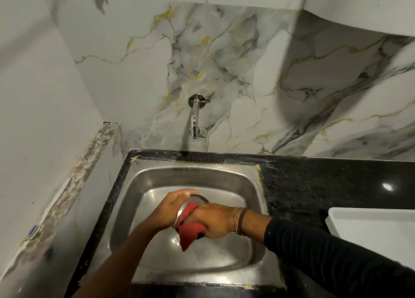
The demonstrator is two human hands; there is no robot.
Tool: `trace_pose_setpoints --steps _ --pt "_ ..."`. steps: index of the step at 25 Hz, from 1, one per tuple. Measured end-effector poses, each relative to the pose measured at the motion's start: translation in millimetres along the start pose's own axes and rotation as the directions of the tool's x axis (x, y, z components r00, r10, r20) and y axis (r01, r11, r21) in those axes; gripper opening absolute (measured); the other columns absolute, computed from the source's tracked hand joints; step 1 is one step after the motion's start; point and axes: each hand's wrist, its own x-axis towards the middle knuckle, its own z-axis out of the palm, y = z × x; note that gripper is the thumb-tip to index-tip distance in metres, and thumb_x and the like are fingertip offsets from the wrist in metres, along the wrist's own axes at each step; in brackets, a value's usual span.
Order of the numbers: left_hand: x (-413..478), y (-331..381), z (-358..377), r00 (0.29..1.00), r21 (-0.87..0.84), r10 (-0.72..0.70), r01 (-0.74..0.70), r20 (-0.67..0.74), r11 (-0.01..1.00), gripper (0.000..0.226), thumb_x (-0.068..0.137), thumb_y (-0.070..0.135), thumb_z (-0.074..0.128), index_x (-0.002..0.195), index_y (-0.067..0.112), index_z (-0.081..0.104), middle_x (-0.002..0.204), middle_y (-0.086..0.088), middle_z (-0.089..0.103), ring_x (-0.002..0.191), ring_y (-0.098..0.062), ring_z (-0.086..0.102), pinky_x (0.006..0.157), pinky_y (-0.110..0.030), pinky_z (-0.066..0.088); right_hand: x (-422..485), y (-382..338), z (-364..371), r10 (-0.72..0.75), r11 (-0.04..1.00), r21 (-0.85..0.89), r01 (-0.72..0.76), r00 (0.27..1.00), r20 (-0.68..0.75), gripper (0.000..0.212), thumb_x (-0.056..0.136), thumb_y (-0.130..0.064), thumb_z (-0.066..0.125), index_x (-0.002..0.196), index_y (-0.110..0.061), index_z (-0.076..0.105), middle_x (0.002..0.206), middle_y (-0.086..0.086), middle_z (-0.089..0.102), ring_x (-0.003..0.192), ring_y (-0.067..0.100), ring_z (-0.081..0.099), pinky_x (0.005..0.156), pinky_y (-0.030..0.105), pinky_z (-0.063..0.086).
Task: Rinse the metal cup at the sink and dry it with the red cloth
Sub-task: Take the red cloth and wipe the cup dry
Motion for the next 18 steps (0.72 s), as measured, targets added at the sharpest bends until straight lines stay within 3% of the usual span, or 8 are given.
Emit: trace_pose_setpoints --steps 3,5,8,10,12,14,16,18 --pt "6 -19 2 0.996 0.237 -0.049 0.029 0.080 0.971 0.041 0.100 0.048 0.045 0.118 0.034 0.078 0.120 0.015 0.079 0.118 -0.005 0.070 0.107 -0.033 0.052 11 1 1 0.158 0.951 -0.304 -0.054 0.931 0.329 0.039 0.098 -0.008 0.070 0.136 -0.010 0.070 0.124 0.016 0.077 0.115 0.037 0.071 0.100 0.047 0.059" --pt "8 -30 7 0.998 0.258 -0.031 0.018 0.045 0.966 0.042 0.101 0.045 0.042 0.120 0.032 0.077 0.120 0.012 0.078 0.118 -0.006 0.069 0.109 -0.041 0.052 18 -3 -2 0.261 0.879 -0.473 -0.058 0.889 0.377 0.032 0.104 -0.015 0.065 0.135 -0.009 0.070 0.127 0.016 0.076 0.119 0.038 0.071 0.106 0.048 0.057" --pt "14 -32 3 0.985 0.148 -0.035 0.060 -0.170 0.987 0.048 0.101 0.039 0.038 0.124 0.018 0.075 0.123 -0.005 0.077 0.119 -0.022 0.069 0.110 -0.049 0.050 23 -5 -19 0.264 0.714 -0.688 -0.127 0.960 0.097 0.027 0.107 -0.017 0.055 0.124 -0.014 0.076 0.124 0.011 0.079 0.117 0.036 0.072 0.114 0.045 0.047" --pt "15 -30 -7 0.950 0.064 -0.079 0.102 -0.301 0.993 0.048 0.102 0.040 0.039 0.122 0.019 0.076 0.121 -0.007 0.078 0.117 -0.025 0.069 0.109 -0.050 0.050 13 5 -33 0.207 0.747 -0.590 -0.306 0.951 -0.230 0.032 0.101 -0.017 0.051 0.121 -0.021 0.076 0.122 0.005 0.080 0.117 0.032 0.073 0.114 0.043 0.046" --pt "14 -27 -9 0.930 -0.002 -0.096 0.102 -0.356 0.995 0.040 0.106 0.038 0.039 0.117 0.030 0.077 0.116 0.000 0.079 0.114 -0.021 0.071 0.105 -0.048 0.053 2 12 -37 0.190 0.889 -0.228 -0.398 0.772 -0.606 0.043 0.095 -0.018 0.051 0.131 -0.024 0.074 0.133 0.003 0.078 0.126 0.027 0.071 0.110 0.043 0.055" --pt "16 -19 -5 0.909 -0.111 -0.142 0.106 -0.392 0.988 0.039 0.109 0.036 0.040 0.105 0.047 0.077 0.104 0.014 0.081 0.103 -0.009 0.074 0.093 -0.041 0.059 7 15 -22 0.213 0.944 -0.016 -0.328 0.649 -0.730 0.048 0.096 -0.019 0.063 0.143 -0.023 0.069 0.145 0.004 0.072 0.138 0.026 0.066 0.116 0.045 0.055" --pt "21 -11 3 0.896 -0.237 -0.197 0.107 -0.397 0.966 0.042 0.111 0.033 0.040 0.098 0.049 0.076 0.093 0.020 0.081 0.090 -0.004 0.076 0.076 -0.032 0.063 25 13 1 0.198 0.960 -0.048 -0.277 0.788 -0.583 0.053 0.094 -0.016 0.074 0.146 -0.026 0.066 0.151 0.000 0.068 0.143 0.023 0.061 0.118 0.044 0.053" --pt "26 -9 5 0.900 -0.247 -0.188 0.093 -0.394 0.964 0.038 0.111 0.027 0.041 0.104 0.039 0.076 0.095 0.012 0.082 0.094 -0.005 0.075 0.084 -0.026 0.060 39 17 18 0.151 0.969 -0.129 -0.213 0.914 -0.376 0.049 0.094 -0.018 0.077 0.142 -0.026 0.067 0.152 -0.004 0.066 0.142 0.022 0.061 0.110 0.045 0.058"
